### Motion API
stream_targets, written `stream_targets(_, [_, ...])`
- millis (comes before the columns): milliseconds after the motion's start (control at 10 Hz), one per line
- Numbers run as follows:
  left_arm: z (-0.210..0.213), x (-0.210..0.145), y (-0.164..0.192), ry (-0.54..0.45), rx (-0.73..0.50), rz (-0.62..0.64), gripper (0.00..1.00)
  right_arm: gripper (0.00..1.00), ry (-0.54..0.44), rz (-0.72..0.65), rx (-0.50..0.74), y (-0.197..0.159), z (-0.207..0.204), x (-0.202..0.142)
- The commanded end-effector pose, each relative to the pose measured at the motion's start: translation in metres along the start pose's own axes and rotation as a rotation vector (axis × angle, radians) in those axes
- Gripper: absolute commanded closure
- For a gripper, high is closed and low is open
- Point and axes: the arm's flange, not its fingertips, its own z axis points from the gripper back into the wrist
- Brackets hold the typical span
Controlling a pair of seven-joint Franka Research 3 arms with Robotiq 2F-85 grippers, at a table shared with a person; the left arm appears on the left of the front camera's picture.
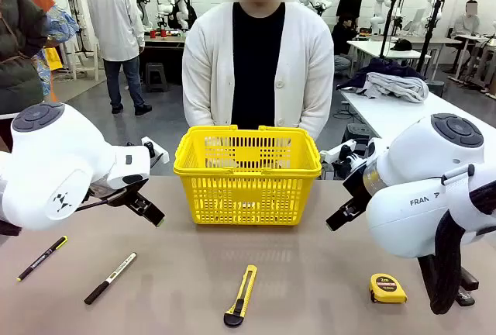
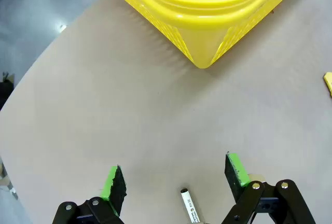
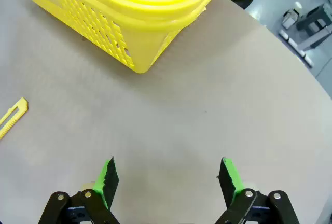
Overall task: Place the items the person wants into the basket.
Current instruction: Pick up the item the person points to and place it in the Market Basket.
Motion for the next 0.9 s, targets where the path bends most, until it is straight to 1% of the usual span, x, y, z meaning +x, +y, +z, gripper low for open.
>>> stream_targets(0, [0.0000, 0.0000, 0.0000, 0.000, 0.000, 0.000, 0.00, 0.00, 0.000, 0.000, 0.000, 0.0000, 0.0000, 0.0000])
stream_targets(800, [0.0000, 0.0000, 0.0000, 0.000, 0.000, 0.000, 0.00, 0.00, 0.000, 0.000, 0.000, 0.0000, 0.0000, 0.0000])
